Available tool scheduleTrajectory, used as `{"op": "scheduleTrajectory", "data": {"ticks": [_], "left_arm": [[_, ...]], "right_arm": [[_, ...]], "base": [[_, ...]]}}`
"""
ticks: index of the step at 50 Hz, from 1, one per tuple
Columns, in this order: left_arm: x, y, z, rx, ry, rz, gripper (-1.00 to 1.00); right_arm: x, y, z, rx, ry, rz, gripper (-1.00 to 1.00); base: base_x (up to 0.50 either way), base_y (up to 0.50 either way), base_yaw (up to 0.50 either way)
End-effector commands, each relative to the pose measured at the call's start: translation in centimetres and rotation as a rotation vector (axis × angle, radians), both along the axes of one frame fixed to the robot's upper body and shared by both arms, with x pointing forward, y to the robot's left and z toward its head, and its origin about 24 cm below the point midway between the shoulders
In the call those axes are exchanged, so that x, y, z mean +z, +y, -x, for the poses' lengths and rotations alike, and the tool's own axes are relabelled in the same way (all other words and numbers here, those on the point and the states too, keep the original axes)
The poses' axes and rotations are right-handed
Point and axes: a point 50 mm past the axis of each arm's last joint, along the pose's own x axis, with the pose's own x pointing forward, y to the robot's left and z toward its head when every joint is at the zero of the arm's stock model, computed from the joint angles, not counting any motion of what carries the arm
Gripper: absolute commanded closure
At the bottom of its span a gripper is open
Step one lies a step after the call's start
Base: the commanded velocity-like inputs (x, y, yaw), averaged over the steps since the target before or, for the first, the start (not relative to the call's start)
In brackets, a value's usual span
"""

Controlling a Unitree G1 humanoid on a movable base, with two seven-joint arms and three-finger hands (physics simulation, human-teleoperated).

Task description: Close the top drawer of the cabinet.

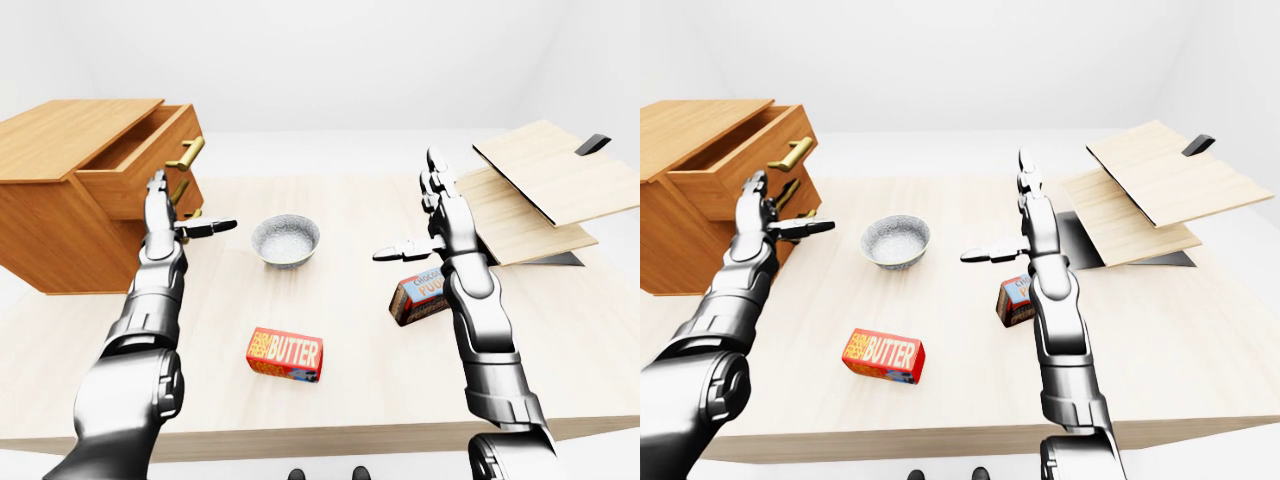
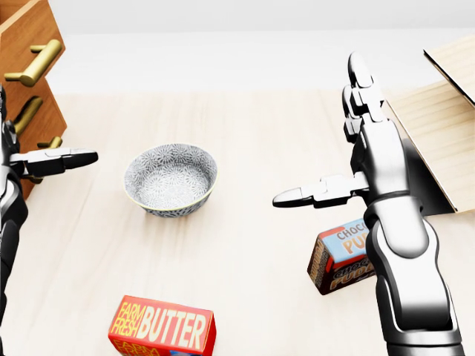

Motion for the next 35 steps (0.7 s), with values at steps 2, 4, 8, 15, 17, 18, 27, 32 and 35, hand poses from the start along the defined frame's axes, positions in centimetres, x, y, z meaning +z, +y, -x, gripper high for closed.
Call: {"op": "scheduleTrajectory", "data": {"ticks": [2, 4, 8, 15, 17, 18, 27, 32, 35], "left_arm": [[0.5, 4.3, 1.7, 0.18, -0.032, 0.017, -1.0], [0.3, 4.7, 2.0, 0.197, -0.027, 0.014, -1.0], [0.3, 5.0, 2.1, 0.231, -0.03, 0.014, -1.0], [0.5, 5.5, 2.2, 0.286, -0.029, 0.023, -1.0], [0.6, 5.6, 2.2, 0.295, -0.03, 0.025, -1.0], [0.6, 5.7, 2.3, 0.311, -0.029, 0.021, -1.0], [1.1, 6.9, 2.7, 0.42, -0.028, 0.012, -1.0], [1.7, 7.1, 2.6, 0.426, -0.047, 0.032, -1.0], [1.8, 7.1, 2.6, 0.426, -0.052, 0.035, -1.0]], "right_arm": [[-0.3, 0.0, 0.4, -0.001, 0.003, 0.003, -1.0], [-0.5, 0.0, 0.4, -0.002, 0.008, 0.003, -1.0], [-0.3, -0.2, 0.6, -0.005, -0.001, 0.004, -1.0], [0.0, -0.4, 0.8, -0.009, -0.015, 0.002, -1.0], [-0.1, -0.5, 0.9, -0.01, -0.013, 0.002, -1.0], [0.0, -0.5, 0.9, -0.01, -0.015, 0.003, -1.0], [0.0, -0.6, 1.2, -0.009, -0.021, 0.001, -1.0], [0.0, -0.3, 1.2, -0.006, -0.021, -0.002, -1.0], [0.0, -0.1, 1.2, -0.002, -0.026, -0.002, -1.0]], "base": [[0.0, 0.0, 0.0], [0.0, 0.0, 0.0], [0.0, 0.0, 0.0], [0.0, 0.0, 0.0], [0.0, 0.0, 0.0], [0.0, 0.0, 0.0], [0.0, 0.0, 0.0], [0.0, 0.0, 0.0], [0.0, 0.0, 0.0]]}}
